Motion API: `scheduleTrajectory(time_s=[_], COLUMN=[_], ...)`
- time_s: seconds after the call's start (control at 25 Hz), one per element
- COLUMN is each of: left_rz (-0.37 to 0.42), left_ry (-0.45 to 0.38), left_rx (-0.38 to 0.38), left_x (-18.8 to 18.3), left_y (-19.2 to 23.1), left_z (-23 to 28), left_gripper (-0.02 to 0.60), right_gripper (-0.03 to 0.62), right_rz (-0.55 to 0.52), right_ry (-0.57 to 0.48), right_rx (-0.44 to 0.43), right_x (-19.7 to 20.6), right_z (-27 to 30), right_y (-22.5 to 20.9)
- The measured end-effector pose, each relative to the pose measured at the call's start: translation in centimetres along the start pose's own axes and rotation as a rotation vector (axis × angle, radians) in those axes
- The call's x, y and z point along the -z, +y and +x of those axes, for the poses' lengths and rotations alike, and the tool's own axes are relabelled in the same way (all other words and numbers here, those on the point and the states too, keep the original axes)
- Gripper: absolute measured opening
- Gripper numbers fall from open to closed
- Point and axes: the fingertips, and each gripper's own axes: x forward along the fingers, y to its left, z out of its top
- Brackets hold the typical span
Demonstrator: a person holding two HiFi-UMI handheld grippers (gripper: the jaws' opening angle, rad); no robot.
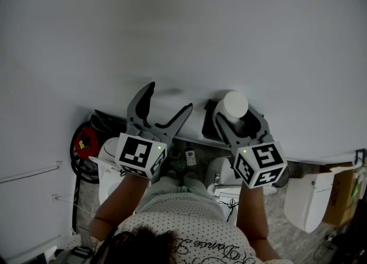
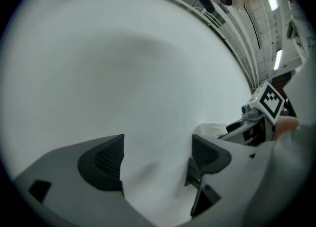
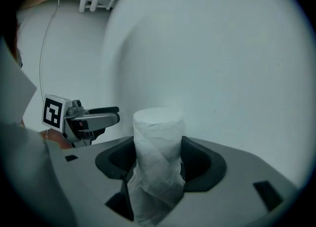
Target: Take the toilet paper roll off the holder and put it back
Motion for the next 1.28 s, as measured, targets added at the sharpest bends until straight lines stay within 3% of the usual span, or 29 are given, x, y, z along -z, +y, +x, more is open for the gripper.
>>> scheduleTrajectory(time_s=[0.36,1.28], left_rz=[-0.001,0.007], left_ry=[-0.001,-0.022], left_rx=[-0.004,0.019], left_x=[0.0,-0.7], left_y=[0.2,-0.3], left_z=[-0.1,-0.1], left_gripper=[0.413,0.411], right_gripper=[0.282,0.281], right_rz=[-0.010,-0.070], right_ry=[0.002,-0.111], right_rx=[0.006,0.019], right_x=[0.0,-4.6], right_z=[0.0,-2.1], right_y=[-0.3,-0.2])
